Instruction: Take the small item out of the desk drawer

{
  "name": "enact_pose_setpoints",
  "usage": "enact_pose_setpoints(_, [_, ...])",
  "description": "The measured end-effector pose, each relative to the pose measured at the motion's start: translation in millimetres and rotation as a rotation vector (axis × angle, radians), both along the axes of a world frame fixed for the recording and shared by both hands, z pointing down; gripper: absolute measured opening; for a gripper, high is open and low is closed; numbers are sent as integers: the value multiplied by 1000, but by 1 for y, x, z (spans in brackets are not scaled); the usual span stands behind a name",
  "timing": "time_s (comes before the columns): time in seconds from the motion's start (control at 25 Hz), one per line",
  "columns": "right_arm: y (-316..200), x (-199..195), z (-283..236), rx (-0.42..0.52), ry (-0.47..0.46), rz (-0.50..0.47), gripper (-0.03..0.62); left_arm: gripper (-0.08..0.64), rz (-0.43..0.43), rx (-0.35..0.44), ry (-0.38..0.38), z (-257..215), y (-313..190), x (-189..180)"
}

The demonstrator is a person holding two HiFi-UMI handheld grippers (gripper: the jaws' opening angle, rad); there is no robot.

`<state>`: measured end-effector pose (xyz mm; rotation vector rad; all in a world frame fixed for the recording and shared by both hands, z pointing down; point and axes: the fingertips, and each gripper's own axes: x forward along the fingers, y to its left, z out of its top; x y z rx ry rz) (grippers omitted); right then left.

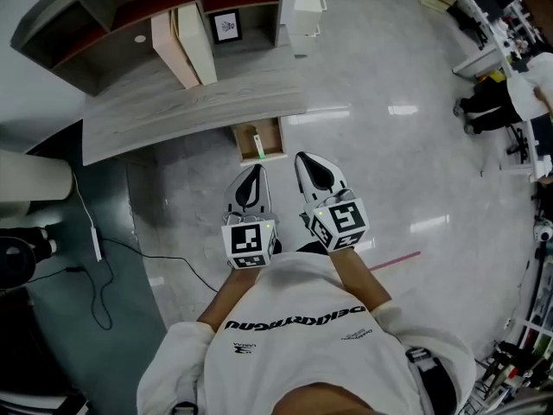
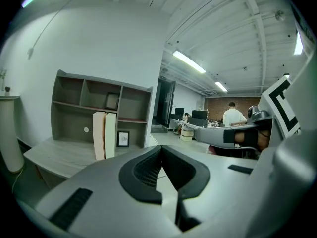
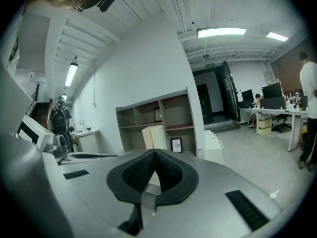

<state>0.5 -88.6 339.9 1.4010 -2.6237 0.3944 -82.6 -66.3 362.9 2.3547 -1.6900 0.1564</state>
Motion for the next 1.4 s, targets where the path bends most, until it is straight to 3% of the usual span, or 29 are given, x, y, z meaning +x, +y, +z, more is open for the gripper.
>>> enact_pose_setpoints(0.28, [-32,-4,21,-43,15,8,31,15,4,-55,2,25,-33,-2])
enact_pose_setpoints(0.52, [-52,-4,51,-76,12,-19,31,15,-2,-103,-57,61,-51,6])
enact_pose_setpoints(1.4, [-91,17,176,-187,75,-23,31,17,-121,-318,-45,210,-107,12])
